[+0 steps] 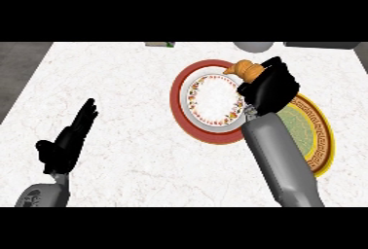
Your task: Pick the croissant from the plate and place it in the plate
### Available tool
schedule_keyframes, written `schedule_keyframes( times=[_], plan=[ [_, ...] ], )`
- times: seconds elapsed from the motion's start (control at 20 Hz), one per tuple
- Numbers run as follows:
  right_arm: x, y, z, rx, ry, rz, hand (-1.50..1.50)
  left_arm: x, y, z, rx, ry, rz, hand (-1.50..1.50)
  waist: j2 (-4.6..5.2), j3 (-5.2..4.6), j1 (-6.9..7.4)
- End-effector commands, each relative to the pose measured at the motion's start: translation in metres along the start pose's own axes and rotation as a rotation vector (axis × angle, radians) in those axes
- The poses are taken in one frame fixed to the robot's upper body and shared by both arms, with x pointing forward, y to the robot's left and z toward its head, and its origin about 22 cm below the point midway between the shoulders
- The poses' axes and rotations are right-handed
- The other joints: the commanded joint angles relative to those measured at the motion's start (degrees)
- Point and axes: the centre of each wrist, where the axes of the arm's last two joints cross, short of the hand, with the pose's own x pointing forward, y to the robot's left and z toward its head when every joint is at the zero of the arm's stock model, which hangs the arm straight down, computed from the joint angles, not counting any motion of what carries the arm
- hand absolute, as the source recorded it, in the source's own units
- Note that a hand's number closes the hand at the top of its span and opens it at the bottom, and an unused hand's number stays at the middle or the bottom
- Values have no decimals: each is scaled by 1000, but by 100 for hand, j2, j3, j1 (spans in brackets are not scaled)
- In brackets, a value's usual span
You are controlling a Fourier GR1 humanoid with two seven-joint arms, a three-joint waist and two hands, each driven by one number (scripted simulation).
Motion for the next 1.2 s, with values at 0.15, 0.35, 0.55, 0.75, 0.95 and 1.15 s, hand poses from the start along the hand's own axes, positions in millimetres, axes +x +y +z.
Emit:
schedule_keyframes(
  times=[0.15,0.35,0.55,0.75,0.95,1.15],
  plan=[
    [0,7,-26,-42,350,-60,-150,5,6,-2,-19,-17,4,0,42,12,80],
    [2,6,-39,-21,423,-116,-150,9,-16,-12,-13,-22,2,0,47,19,29],
    [7,0,-42,-113,396,-261,-150,7,-4,-6,-17,3,-10,0,24,19,102],
    [7,-16,-51,-220,385,-412,-150,-4,-4,0,10,11,-2,0,-12,13,0],
    [-7,-26,-53,-274,383,-563,-150,-2,0,-2,11,6,5,0,-51,26,-32],
    [-36,-26,-41,-300,373,-615,-150,-5,1,4,12,20,-4,0,-128,30,-109]
  ],
)
